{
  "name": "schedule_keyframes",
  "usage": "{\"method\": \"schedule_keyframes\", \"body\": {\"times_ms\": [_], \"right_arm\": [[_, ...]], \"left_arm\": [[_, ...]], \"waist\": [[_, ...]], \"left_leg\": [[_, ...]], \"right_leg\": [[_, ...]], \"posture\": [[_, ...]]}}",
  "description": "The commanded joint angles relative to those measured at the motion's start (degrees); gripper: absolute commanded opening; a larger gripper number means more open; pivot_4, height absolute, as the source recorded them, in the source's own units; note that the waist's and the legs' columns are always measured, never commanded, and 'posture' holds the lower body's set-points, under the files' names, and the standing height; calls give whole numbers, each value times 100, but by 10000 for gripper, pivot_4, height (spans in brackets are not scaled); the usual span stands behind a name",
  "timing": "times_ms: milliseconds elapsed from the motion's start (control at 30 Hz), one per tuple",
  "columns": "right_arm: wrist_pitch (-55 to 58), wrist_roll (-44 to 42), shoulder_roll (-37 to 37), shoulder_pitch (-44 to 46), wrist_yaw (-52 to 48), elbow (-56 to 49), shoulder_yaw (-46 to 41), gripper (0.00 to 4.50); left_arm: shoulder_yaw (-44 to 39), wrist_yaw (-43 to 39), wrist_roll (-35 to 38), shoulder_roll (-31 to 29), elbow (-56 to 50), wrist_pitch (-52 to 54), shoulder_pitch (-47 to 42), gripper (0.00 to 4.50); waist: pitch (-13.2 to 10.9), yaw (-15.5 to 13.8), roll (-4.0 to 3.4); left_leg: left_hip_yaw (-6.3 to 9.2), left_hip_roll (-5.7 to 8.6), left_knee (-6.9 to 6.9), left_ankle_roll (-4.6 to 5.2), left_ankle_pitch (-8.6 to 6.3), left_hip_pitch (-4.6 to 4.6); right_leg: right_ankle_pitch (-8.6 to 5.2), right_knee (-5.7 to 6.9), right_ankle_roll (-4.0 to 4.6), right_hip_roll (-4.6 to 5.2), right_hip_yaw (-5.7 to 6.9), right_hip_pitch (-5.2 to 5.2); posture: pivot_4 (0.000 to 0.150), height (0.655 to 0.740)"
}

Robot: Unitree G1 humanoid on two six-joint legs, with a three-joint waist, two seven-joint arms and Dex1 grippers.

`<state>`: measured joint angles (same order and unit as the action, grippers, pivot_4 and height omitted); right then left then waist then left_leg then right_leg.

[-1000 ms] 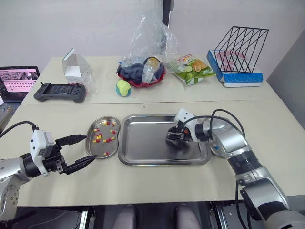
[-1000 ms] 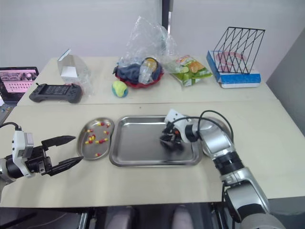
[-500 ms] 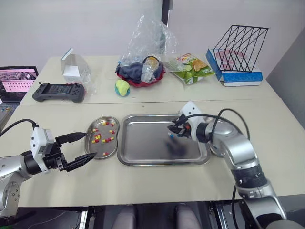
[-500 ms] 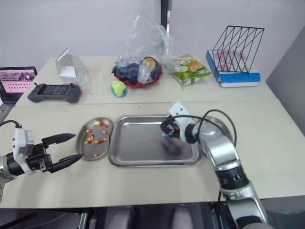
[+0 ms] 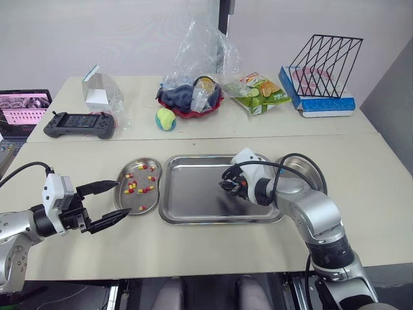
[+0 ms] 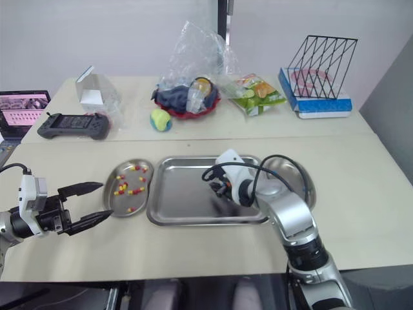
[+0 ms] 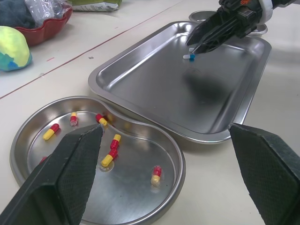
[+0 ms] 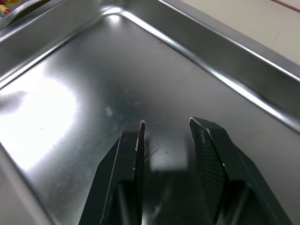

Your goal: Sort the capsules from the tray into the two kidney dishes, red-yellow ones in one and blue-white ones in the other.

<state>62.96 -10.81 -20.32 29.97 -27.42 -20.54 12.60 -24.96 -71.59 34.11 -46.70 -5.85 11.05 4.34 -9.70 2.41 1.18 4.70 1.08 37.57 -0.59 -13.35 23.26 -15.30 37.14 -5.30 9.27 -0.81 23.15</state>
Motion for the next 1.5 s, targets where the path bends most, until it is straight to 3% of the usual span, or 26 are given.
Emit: {"method": "schedule_keyframes", "body": {"times_ms": [33, 967, 1133, 1300, 1500], "right_arm": [[-237, 79, -16, -58, 132, -40, 17, 15905], [-932, 181, -55, -293, 161, 728, 112, 15905], [-927, 208, -10, -252, 183, 829, 107, 561], [-1040, 141, 5, -207, 135, 674, 33, 203], [-921, -652, -99, 43, -279, 180, -935, 203]], "left_arm": [[-171, -19, 132, -66, -151, -45, -14, 45000], [-147, 43, 228, -54, -328, 9, 1, 45000], [-171, 55, 219, -61, -315, 0, 35, 45000], [-170, 16, 219, -92, -313, -19, 44, 45000], [-152, -52, 218, -166, -191, -20, -66, 45000]], "waist": [[0, 0, 0], [1, 6, 1], [1, 2, 1], [1, 2, 1], [0, -2, 0]], "left_leg": [[0, 0, 0, 0, 0, 0], [0, 0, 0, 0, 0, -5], [0, 0, 0, 0, 0, -8], [0, 0, 1, 0, 0, -8], [0, 0, 1, 0, 0, -2]], "right_leg": [[0, 0, 0, 0, 0, 0], [0, 0, 0, -1, 0, -4], [0, 0, 0, -1, 0, -8], [0, 0, 0, -1, 0, -7], [0, 0, 0, 0, 0, -4]], "posture": [[1500, 7346], [1500, 7346], [1500, 7346], [1500, 7346], [1500, 7346]]}}
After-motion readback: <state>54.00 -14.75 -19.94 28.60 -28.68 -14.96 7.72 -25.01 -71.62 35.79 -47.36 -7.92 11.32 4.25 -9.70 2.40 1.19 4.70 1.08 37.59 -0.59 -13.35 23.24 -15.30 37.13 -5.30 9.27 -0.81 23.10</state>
